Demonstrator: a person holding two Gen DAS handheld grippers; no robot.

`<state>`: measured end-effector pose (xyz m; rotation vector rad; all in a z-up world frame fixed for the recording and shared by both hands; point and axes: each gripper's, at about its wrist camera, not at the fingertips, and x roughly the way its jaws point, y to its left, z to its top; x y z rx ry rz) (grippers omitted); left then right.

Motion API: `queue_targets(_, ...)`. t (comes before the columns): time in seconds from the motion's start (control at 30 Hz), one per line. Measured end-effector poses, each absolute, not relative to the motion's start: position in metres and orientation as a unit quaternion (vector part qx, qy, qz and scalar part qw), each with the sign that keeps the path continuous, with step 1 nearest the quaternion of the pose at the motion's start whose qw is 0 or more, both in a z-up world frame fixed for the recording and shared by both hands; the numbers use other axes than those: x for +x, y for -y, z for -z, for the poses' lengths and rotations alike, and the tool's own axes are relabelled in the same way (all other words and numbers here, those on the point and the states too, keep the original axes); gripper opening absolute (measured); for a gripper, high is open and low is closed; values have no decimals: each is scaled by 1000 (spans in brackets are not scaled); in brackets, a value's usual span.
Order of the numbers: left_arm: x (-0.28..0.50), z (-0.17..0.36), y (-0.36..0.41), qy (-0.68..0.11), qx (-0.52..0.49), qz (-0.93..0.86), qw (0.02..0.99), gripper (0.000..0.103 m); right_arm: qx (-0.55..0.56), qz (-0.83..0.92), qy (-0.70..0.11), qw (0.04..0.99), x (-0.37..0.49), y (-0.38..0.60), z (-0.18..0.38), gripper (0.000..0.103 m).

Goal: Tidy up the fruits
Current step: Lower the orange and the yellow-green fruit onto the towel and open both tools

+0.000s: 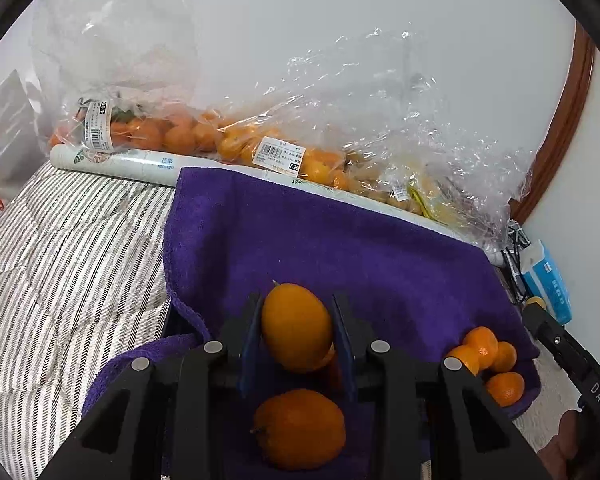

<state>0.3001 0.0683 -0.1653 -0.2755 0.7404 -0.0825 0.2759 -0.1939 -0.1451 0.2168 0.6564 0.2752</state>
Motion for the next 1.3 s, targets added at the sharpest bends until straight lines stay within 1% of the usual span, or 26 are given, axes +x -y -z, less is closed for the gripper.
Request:
queue_targets(0.2,300,166,-70,-358,-140,48,922,30,102,-136,-311,935,276,188,150,27)
queue_targets(0.53,299,168,-69,-355,-157,76,919,30,50,-137,-326,934,279,163,163,27)
queue_targets(1.0,302,172,-63,-368,-151,82,914,30,54,-132,-346,927,284,166,169,27)
queue_targets(1.1,302,173,-62,-369,-148,82,914,30,53,-132,-338,930,282,167,166,29)
queue_targets(1.17,302,173,-61,-370,-147,83,913,30,47,-128,-333,933,281,166,166,32)
queue_targets(1.3,302,174,-61,-372,-146,83,913,30,44,-127,-335,933,280,165,167,32)
